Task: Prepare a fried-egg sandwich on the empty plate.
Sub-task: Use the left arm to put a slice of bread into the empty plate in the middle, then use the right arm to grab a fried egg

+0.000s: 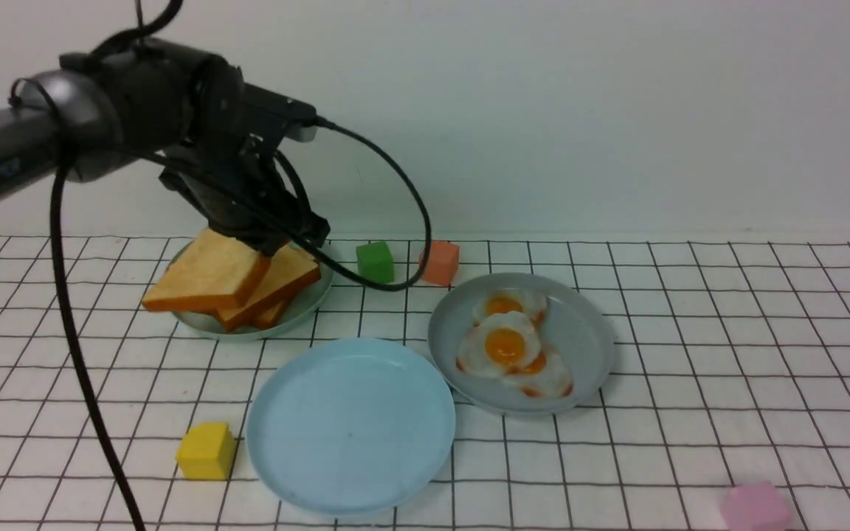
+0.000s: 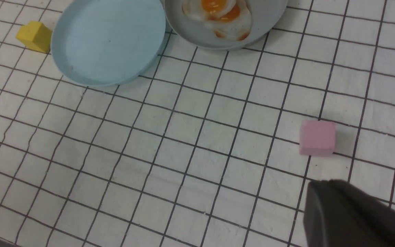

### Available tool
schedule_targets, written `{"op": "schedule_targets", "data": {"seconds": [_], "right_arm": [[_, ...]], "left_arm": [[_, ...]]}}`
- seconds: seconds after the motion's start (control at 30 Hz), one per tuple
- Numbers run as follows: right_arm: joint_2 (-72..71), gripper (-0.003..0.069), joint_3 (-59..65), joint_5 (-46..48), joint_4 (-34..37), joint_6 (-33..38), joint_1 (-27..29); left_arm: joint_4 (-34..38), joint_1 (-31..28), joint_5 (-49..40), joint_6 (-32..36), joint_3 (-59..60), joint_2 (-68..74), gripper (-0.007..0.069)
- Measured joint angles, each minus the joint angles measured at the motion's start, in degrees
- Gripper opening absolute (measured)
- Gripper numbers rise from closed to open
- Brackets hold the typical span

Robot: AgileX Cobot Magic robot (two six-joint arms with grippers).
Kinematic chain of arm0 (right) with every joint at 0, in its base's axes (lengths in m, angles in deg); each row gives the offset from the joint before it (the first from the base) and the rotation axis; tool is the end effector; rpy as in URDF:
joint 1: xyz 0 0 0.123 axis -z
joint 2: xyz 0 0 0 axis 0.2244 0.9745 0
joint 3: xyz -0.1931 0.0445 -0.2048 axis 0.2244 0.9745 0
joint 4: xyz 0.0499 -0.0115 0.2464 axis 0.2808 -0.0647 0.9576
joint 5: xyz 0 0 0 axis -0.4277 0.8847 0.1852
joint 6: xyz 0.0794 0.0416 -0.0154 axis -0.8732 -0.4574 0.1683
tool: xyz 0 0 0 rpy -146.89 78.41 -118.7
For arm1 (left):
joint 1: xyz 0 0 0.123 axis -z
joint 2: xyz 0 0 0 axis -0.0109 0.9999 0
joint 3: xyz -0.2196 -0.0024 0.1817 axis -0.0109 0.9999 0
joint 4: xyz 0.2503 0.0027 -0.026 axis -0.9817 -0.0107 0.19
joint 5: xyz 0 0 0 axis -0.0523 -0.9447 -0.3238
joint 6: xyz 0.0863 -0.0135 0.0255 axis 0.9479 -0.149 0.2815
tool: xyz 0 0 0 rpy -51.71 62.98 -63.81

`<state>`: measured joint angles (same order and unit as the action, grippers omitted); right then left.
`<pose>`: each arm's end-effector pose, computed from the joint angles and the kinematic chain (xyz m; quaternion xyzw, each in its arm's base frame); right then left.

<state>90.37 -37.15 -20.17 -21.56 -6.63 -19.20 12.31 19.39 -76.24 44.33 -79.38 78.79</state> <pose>0.0820 0.0355 0.3668 -0.1297 0.9082 0.1461 0.3702 0.4142 -0.1322 0.2738 0.2059 0.9368 0.0152 0.2824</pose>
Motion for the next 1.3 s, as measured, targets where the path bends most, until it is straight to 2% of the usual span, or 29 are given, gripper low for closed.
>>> {"op": "schedule_targets", "data": {"seconds": [0.17, 0.33, 0.67, 0.83, 0.87, 1.0, 1.13, 1.23, 1.3], "right_arm": [[0.00, 0.0015, 0.00, 0.00, 0.00, 0.00, 0.00], [0.00, 0.0018, 0.00, 0.00, 0.00, 0.00, 0.00], [0.00, 0.0025, 0.00, 0.40, 0.26, 0.00, 0.00], [0.00, 0.0025, 0.00, 0.47, 0.30, 0.00, 0.00], [0.00, 0.0025, 0.00, 0.54, 0.30, 0.00, 0.00], [0.22, 0.0035, 0.00, 0.91, 0.72, 0.00, 0.00], [2.23, 0.0047, 0.00, 1.08, 0.72, 0.00, 0.00], [4.50, 0.0051, 0.00, -0.15, 1.48, 0.02, 0.00], [7.45, 0.0057, -0.05, -3.09, 3.03, 0.32, 0.00]], "left_arm": [[0.67, 10.17, 0.09, -0.63, 11.37, -9.79, 0.0006], [0.53, 17.60, 3.49, -2.80, 20.28, -11.20, 0.0006], [-4.00, 20.06, 11.17, -2.80, 22.71, -5.94, 0.0020], [-4.00, 20.06, 10.74, -2.80, 22.71, -4.53, 0.0118], [-4.17, 20.06, 10.26, -2.80, 22.71, -4.47, 0.0188], [-5.35, 20.06, 9.60, -3.35, 22.71, -4.62, 0.0353], [-5.28, 20.16, 6.38, -6.72, 22.77, -7.36, 0.0462], [-4.51, 20.13, 4.83, -9.57, 22.78, -12.09, 0.0472], [-3.58, 20.18, 3.68, -12.13, 22.78, -18.56, 0.0424]]}}
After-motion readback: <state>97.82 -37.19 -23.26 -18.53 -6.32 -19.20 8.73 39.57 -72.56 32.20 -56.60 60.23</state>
